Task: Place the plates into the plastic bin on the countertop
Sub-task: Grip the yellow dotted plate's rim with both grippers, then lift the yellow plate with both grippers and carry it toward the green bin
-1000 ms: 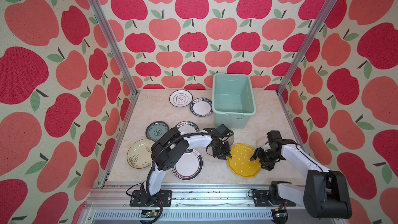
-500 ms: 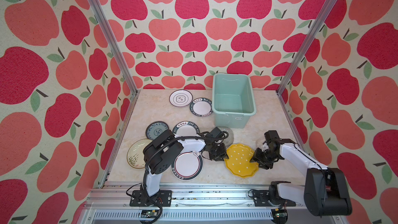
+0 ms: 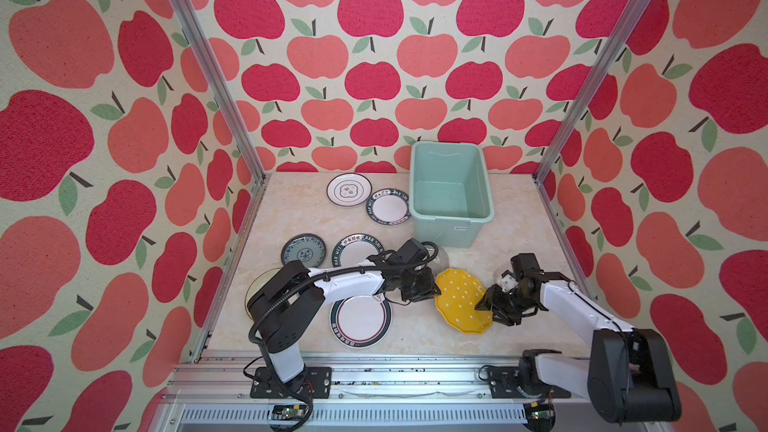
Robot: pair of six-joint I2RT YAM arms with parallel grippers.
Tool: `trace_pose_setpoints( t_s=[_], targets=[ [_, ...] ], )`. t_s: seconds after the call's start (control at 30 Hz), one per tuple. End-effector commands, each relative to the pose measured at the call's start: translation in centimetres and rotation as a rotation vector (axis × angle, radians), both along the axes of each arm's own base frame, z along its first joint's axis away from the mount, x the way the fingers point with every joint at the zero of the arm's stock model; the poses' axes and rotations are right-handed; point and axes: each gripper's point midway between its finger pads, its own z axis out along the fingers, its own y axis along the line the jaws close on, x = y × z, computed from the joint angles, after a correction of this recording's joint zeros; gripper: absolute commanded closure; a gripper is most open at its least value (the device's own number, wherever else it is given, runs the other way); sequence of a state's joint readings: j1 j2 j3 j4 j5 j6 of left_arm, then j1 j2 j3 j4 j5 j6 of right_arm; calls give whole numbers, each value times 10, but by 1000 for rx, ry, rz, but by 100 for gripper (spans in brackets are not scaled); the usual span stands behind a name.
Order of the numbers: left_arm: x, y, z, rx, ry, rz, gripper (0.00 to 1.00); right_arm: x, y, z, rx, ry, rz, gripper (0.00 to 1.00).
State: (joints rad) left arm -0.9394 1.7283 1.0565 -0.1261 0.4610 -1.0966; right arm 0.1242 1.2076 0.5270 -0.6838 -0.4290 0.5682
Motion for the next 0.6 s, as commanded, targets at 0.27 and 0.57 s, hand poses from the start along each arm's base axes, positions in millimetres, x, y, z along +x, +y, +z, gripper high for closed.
trace_pose_setpoints(
  t_s=[0.27,0.57],
  targets=[
    [-23,-43,43,-164,-45,-161,67,10,41,31,270,-99,66,48],
    [-19,-28,44,-119,-75,-108,83,10,36,34,229,-108,61,47]
  ],
)
